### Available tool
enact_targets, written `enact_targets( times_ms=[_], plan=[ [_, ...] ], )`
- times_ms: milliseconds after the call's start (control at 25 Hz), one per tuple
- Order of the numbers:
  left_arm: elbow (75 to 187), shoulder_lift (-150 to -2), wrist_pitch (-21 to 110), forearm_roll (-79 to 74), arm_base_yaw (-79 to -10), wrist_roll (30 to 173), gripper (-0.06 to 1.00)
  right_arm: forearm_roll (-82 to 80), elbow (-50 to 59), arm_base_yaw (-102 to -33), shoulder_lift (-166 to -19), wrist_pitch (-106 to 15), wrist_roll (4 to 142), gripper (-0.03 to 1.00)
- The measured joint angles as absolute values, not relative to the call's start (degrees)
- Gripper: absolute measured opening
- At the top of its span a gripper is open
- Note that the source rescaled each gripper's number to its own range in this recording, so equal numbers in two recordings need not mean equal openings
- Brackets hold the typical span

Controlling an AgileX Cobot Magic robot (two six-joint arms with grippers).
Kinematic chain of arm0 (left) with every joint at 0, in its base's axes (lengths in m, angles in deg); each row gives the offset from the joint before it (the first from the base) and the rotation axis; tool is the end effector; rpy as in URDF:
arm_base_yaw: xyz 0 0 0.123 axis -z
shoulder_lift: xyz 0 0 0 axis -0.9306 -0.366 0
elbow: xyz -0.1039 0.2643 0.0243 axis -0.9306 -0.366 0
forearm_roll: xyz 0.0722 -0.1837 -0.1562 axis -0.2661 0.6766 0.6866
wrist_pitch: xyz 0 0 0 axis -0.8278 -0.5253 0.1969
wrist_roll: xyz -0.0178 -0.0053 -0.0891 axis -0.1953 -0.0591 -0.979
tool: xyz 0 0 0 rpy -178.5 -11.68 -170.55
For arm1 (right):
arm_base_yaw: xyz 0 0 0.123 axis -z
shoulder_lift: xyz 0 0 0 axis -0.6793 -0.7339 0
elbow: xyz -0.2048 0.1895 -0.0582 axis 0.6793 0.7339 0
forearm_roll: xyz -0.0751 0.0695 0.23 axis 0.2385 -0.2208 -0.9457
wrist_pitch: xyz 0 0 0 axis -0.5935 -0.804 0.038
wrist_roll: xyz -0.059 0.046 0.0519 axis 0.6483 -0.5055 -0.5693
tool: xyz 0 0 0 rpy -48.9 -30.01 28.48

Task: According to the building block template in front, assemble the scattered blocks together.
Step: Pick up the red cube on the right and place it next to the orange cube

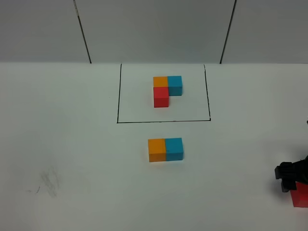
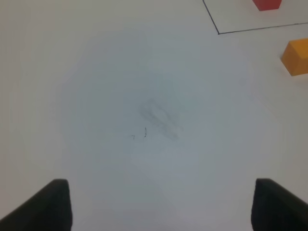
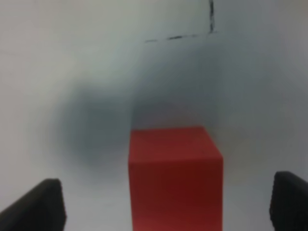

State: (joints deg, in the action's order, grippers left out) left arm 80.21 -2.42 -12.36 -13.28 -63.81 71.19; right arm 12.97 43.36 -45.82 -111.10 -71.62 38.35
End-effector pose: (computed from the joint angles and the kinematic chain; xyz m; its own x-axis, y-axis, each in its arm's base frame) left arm -0.0073 -0.0028 0.2784 -0.4408 0.0801 -0.8940 0.1346 0.9907 0.0224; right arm 0.2525 0.0076 0.1512 -0.9836 0.0595 -0.1704 0.0677 0.9968 -0.0431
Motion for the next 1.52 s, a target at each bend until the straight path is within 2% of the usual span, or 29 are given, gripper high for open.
enact_targets(
  times_ms=[1000, 1080, 1160, 1360, 1520],
  plan=[
    [80.2, -2.4, -12.3, -13.3, -63.8, 71.1, 0.98, 12.8, 43.4, -45.8, -118.2, -68.6, 38.4, 0.89],
    [80.2, -2.4, -12.3, -13.3, -63.8, 71.1, 0.98, 12.8, 43.4, -45.8, -118.2, -68.6, 38.4, 0.84],
    [80.2, -2.4, -12.3, -13.3, -63.8, 71.1, 0.98, 12.8, 43.4, -45.8, -118.2, -68.6, 38.4, 0.73],
    [80.2, -2.4, -12.3, -13.3, -63.8, 71.1, 0.98, 12.8, 43.4, -45.8, -118.2, -68.6, 38.4, 0.26],
    [80.2, -2.4, -12.3, -13.3, -63.8, 71.1, 0.98, 12.8, 43.4, -45.8, -118.2, -68.6, 38.4, 0.27]
  ],
)
